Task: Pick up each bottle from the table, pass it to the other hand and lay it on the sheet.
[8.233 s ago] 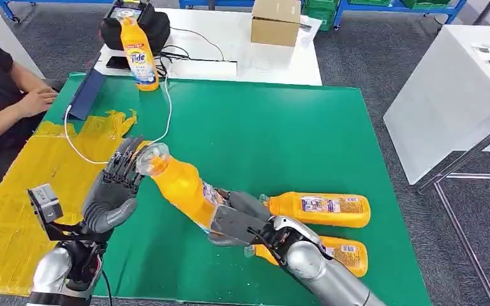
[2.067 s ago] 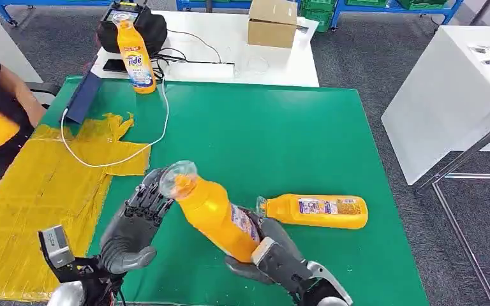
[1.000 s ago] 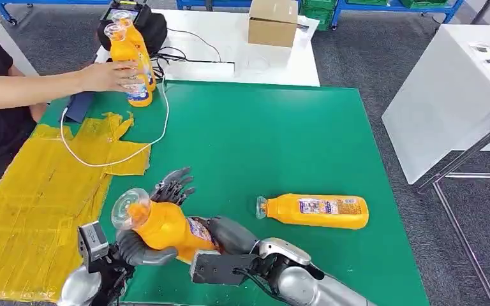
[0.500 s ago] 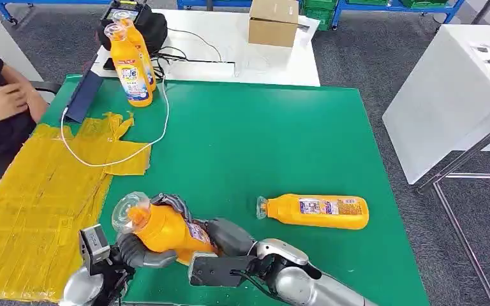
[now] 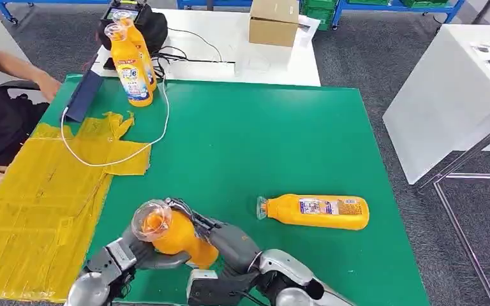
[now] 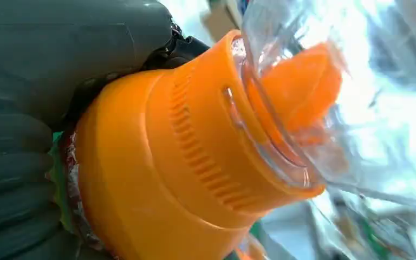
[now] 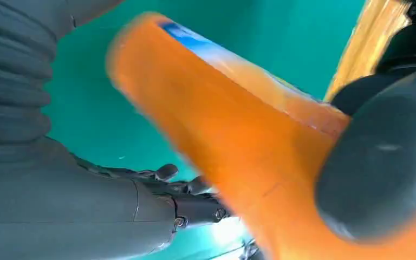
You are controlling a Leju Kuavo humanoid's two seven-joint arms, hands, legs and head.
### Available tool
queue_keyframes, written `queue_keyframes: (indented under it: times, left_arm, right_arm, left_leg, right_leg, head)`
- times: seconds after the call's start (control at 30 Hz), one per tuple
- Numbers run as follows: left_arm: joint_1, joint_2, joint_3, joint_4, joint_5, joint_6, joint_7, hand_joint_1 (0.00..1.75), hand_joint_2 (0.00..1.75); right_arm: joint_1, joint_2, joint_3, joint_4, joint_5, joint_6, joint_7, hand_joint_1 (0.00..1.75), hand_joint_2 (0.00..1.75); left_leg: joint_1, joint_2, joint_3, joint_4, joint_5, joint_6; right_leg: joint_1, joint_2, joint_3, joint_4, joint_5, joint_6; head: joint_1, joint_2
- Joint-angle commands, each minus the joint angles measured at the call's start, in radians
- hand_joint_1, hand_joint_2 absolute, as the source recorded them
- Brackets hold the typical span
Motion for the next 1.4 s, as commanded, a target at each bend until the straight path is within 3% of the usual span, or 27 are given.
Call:
queue_keyframes:
  times: [0.03, 0.17, 0.3, 0.63, 0.8, 0.83, 0.97, 1.2, 1.4]
  left_arm:
    - [-0.069, 0.072, 0.186, 0.085, -0.281, 0.214, 0.023, 1.75, 1.75]
    - [-0.105, 0.092, 0.213, 0.162, -0.523, 0.377, 0.049, 1.75, 1.75]
    - [-0.164, 0.158, 0.177, 0.323, -0.924, 0.552, 0.213, 1.75, 1.75]
    - [-0.285, 0.195, 0.11, 0.633, -1.123, 0.594, 0.323, 1.75, 1.75]
    - [-0.356, 0.2, 0.066, 0.786, -1.088, 0.568, 0.273, 1.75, 1.75]
    - [-0.36, 0.202, 0.053, 0.792, -1.084, 0.581, 0.264, 0.05, 1.75]
    - [-0.389, 0.172, 0.042, 0.807, -1.031, 0.539, 0.238, 0.0, 1.75]
    - [-0.389, 0.144, 0.043, 0.737, -0.848, 0.468, 0.151, 0.0, 1.75]
    - [-0.362, 0.123, 0.064, 0.596, -0.607, 0.363, 0.064, 0.0, 1.75]
  right_arm:
    - [0.26, -0.206, -0.351, -0.277, 0.059, -0.016, -0.056, 0.0, 1.75]
    - [0.346, -0.263, -0.476, -0.342, 0.042, 0.006, -0.069, 0.0, 1.75]
    - [0.427, -0.336, -0.582, -0.38, 0.005, 0.02, -0.066, 0.0, 1.75]
    - [0.41, -0.345, -0.628, -0.294, -0.025, 0.07, -0.048, 0.0, 1.75]
    - [0.375, -0.357, -0.631, -0.21, -0.038, 0.101, -0.043, 0.0, 1.75]
    - [0.367, -0.356, -0.631, -0.193, -0.036, 0.108, -0.038, 0.0, 1.75]
    - [0.359, -0.36, -0.627, -0.14, -0.016, 0.125, -0.018, 0.0, 1.75]
    - [0.323, -0.335, -0.618, -0.045, 0.065, 0.113, -0.006, 0.0, 1.75]
    - [0.208, -0.271, -0.617, 0.096, 0.196, 0.116, 0.008, 0.0, 1.75]
  left_leg:
    - [-0.002, -0.004, 0.001, -0.001, 0.001, 0.003]
    - [-0.002, -0.004, 0.0, -0.001, 0.001, 0.003]
    - [-0.003, -0.006, 0.003, -0.002, 0.001, 0.003]
    - [-0.002, -0.001, 0.003, -0.002, 0.001, 0.002]
    - [-0.001, 0.0, 0.002, -0.002, 0.001, 0.002]
    - [-0.002, 0.0, 0.004, -0.003, 0.002, 0.003]
    - [-0.002, 0.0, 0.005, -0.004, 0.001, 0.004]
    - [-0.002, 0.0, 0.004, -0.002, 0.001, 0.003]
    - [-0.003, 0.003, 0.004, -0.004, 0.002, 0.005]
  right_leg:
    - [-0.001, -0.005, 0.002, 0.0, -0.001, -0.004]
    - [-0.001, -0.005, 0.002, 0.0, -0.001, -0.004]
    - [-0.002, -0.007, 0.004, -0.001, -0.002, -0.005]
    - [-0.001, -0.003, 0.004, -0.002, 0.0, -0.003]
    - [0.0, -0.001, -0.003, -0.002, 0.001, -0.003]
    - [-0.001, -0.002, -0.002, -0.003, 0.001, -0.004]
    - [-0.001, -0.001, 0.007, -0.003, 0.001, -0.005]
    - [-0.001, -0.001, 0.006, -0.003, 0.001, -0.003]
    - [-0.001, 0.001, 0.007, -0.004, 0.002, -0.005]
  head:
    - [0.0, 0.0]
    - [0.0, 0.0]
    - [0.0, 0.0]
    - [0.0, 0.0]
    - [0.0, 0.0]
    - [0.0, 0.0]
    - [0.0, 0.0]
    - [0.0, 0.0]
    - [0.0, 0.0]
